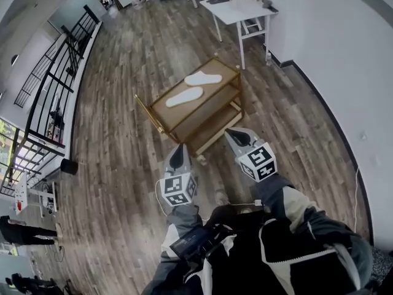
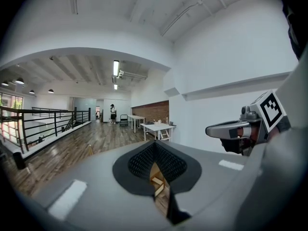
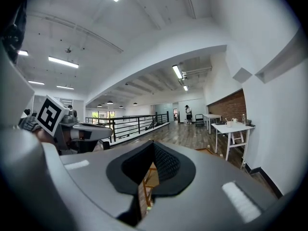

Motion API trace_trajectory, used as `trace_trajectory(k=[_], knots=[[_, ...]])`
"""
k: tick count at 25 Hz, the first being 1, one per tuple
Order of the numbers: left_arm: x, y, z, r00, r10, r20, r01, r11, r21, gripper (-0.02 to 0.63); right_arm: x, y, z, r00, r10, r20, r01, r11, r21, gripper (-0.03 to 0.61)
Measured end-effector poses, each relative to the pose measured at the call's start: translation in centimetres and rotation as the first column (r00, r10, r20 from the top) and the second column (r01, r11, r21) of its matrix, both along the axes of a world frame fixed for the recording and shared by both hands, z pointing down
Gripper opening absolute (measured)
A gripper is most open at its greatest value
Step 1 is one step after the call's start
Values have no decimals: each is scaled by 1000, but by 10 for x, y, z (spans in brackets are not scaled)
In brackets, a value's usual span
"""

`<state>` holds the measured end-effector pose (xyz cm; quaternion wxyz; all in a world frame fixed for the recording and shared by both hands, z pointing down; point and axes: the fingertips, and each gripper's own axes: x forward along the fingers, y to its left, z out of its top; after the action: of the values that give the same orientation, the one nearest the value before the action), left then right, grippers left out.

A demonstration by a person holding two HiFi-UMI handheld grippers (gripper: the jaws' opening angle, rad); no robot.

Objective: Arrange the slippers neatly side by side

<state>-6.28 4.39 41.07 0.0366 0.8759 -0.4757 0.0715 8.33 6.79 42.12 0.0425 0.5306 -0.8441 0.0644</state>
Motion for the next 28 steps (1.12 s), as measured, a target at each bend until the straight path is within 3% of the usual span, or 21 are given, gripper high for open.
trace_trajectory(k=[16, 23, 28], knots=[[13, -277, 21, 995, 90, -39, -91, 996, -14, 5, 7, -270, -2, 995, 65, -77, -66, 998, -1, 5], [20, -353, 20, 998, 37, -55, -38, 999, -18, 5, 22, -353, -4, 995, 22, -96, -24, 1000, -19, 5], [24, -400, 28, 996, -73, -49, 71, 997, -40, 5, 30, -420, 1, 993, -84, -89, 81, 996, -33, 5]])
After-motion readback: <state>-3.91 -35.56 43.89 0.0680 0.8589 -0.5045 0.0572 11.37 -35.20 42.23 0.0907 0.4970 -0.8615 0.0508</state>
